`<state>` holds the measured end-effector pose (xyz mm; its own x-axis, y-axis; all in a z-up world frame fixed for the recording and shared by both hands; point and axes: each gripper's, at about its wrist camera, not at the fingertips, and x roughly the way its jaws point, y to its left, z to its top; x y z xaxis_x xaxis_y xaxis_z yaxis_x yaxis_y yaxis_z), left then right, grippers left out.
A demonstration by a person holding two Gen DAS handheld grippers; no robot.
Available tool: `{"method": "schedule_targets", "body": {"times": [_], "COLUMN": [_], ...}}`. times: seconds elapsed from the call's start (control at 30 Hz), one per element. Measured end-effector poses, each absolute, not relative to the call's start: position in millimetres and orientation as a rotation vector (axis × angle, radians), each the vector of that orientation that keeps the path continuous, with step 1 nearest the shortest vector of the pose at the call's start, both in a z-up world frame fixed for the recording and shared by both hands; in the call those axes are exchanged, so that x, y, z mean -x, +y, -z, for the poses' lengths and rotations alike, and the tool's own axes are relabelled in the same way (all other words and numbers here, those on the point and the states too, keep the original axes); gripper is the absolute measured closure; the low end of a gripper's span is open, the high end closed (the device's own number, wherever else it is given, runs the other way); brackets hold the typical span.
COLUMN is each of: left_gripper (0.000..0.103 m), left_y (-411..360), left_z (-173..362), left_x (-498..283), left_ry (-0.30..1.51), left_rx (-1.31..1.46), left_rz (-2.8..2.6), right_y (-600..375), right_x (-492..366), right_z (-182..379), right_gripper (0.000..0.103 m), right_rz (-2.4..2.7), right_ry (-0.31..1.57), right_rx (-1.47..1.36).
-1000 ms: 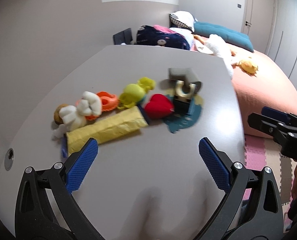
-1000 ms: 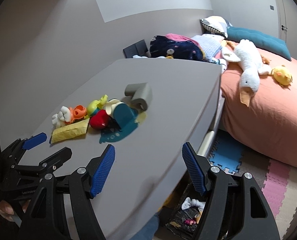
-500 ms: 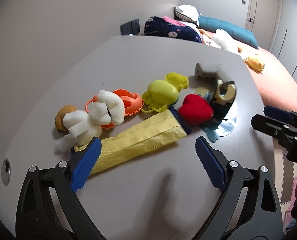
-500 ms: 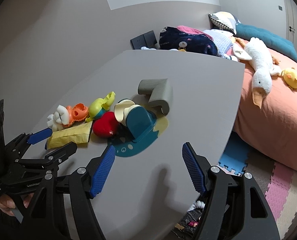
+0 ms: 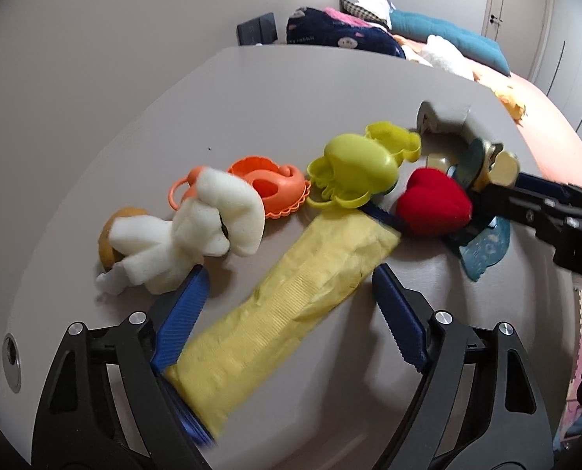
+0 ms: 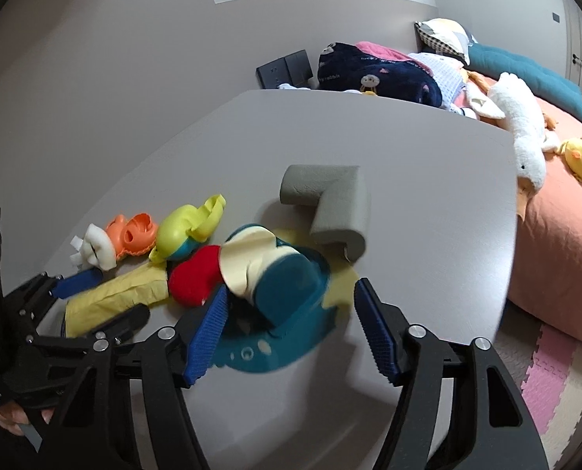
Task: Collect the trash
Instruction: 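Grasp the yellow wrapper with the left tool while the right tool grasps the teal tape dispenser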
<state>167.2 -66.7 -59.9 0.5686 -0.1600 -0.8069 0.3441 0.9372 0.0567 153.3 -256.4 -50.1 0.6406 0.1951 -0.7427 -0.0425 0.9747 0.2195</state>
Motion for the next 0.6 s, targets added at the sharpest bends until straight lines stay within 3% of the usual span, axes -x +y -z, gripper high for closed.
{"method": "schedule_targets", "body": {"times": [0.17, 0.6], "left_gripper": [0.039, 0.075], "left_y": [-63, -64], "left_z": [60, 56], "left_x": [-167, -162], "left_ry": [0.928, 0.917], "left_rx": [-0.186, -0.163], "left_rz": [0.342, 0.318], "right_y": [-252, -246], "right_x": [-165, -177], "right_z": [55, 53], "right_gripper": [0.050, 0.055], "right_rz": [-0.144, -0.163], "right_ry": [0.865, 0.874], "right_rx": [-0.192, -0.160]}}
